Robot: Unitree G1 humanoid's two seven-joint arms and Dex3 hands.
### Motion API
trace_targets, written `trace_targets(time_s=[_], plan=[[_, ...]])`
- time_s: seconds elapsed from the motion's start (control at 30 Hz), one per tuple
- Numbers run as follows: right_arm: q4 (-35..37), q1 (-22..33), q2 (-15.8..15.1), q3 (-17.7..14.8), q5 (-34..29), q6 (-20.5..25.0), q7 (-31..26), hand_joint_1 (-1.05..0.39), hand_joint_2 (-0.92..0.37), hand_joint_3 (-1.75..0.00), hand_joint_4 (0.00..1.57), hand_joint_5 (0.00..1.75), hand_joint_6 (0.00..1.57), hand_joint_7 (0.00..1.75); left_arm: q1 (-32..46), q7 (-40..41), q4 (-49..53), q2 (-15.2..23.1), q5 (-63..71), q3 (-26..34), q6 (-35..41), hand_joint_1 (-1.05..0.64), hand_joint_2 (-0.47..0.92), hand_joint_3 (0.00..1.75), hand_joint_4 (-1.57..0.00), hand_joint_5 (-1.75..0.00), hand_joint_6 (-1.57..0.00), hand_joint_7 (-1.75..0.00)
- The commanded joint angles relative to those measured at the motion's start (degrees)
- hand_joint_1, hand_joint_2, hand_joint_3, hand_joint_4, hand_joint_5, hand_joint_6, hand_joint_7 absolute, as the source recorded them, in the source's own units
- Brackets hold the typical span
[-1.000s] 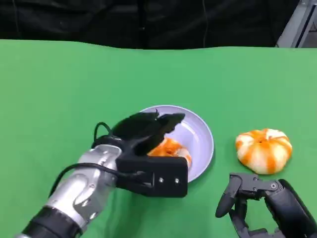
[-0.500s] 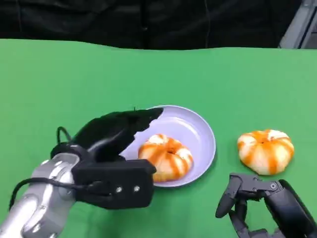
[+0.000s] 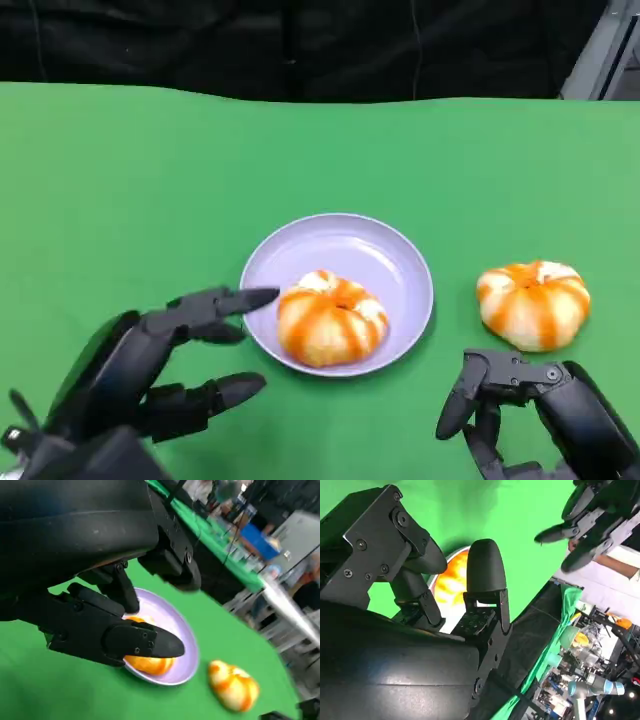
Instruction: Grasp the bread from the table and place it into the plate.
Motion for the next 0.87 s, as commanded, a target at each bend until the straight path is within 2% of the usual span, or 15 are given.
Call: trace_targets(time_s=[0.03, 0.17, 0.23, 0.3, 0.33, 0.37, 0.47, 0.67, 0.87], plan=[[0.2, -0.2, -0.8, -0.8, 0.7, -0.4, 0.0, 0.05, -0.24, -1.49, 0.85, 1.75, 0.84, 1.28, 4.2, 1.2, 0.6, -1.3, -3.8, 2.3, -3.9, -0.26, 0.90, 0.29, -0.77, -1.21, -1.00, -0.39], [0.4, 0.0, -0.9, -1.0, 0.9, -0.7, 0.0, 0.04, -0.24, -1.49, 0.85, 1.74, 0.84, 1.28, 8.1, 3.6, 0.8, -5.7, -6.3, 3.1, -6.7, -0.06, 0.49, 1.14, -0.85, -1.32, -0.89, -0.99], [0.5, 0.0, -1.0, -1.1, 1.0, -0.8, 0.0, 0.05, -0.24, -1.49, 0.84, 1.74, 0.84, 1.29, 9.1, 4.4, 0.8, -7.1, -6.6, 3.3, -7.2, 0.00, 0.44, 1.29, -0.87, -1.36, -0.86, -1.13], [0.5, 0.0, -1.0, -1.2, 1.0, -0.8, 0.0, 0.05, -0.24, -1.49, 0.84, 1.74, 0.84, 1.29, 9.2, 4.4, 0.8, -7.5, -6.6, 3.4, -7.4, 0.01, 0.42, 1.34, -0.87, -1.37, -0.85, -1.17], [0.8, 0.0, -1.1, -1.4, 1.0, -1.2, 0.0, 0.05, -0.24, -1.49, 0.84, 1.74, 0.84, 1.29, 10.0, 4.8, 0.9, -9.0, -7.4, 2.9, -7.5, 0.01, 0.42, 1.35, -0.87, -1.37, -0.85, -1.18], [1.1, 0.0, -1.3, -1.6, 1.1, -1.6, 0.0, 0.06, -0.24, -1.49, 0.84, 1.73, 0.84, 1.29, 10.5, 5.3, 1.3, -10.2, -7.9, 2.6, -7.7, 0.02, 0.43, 1.36, -0.85, -1.55, -0.81, -1.37], [1.9, 0.0, -1.3, -1.9, 1.8, -2.9, 0.3, 0.07, -0.26, -1.48, 0.84, 1.72, 0.84, 1.29, 11.1, 6.0, 1.8, -12.1, -8.1, 2.3, -7.5, 0.01, 0.41, 1.41, -0.84, -1.72, -0.78, -1.56], [2.4, 0.2, -1.3, -2.2, 3.5, -3.3, 1.2, 0.08, -0.28, -1.47, 0.85, 1.71, 0.84, 1.29, 10.6, 6.4, 3.5, -12.7, -6.1, 2.5, -9.5, -0.01, 0.36, 1.44, -0.90, -1.75, -0.79, -1.63], [1.8, 0.6, -1.4, -2.5, 2.9, -3.0, 1.3, 0.09, -0.27, -1.48, 0.85, 1.72, 0.84, 1.29, 10.1, 6.7, 4.7, -12.7, -5.3, 2.6, -11.7, -0.02, 0.31, 1.49, -0.93, -1.75, -0.81, -1.61]])
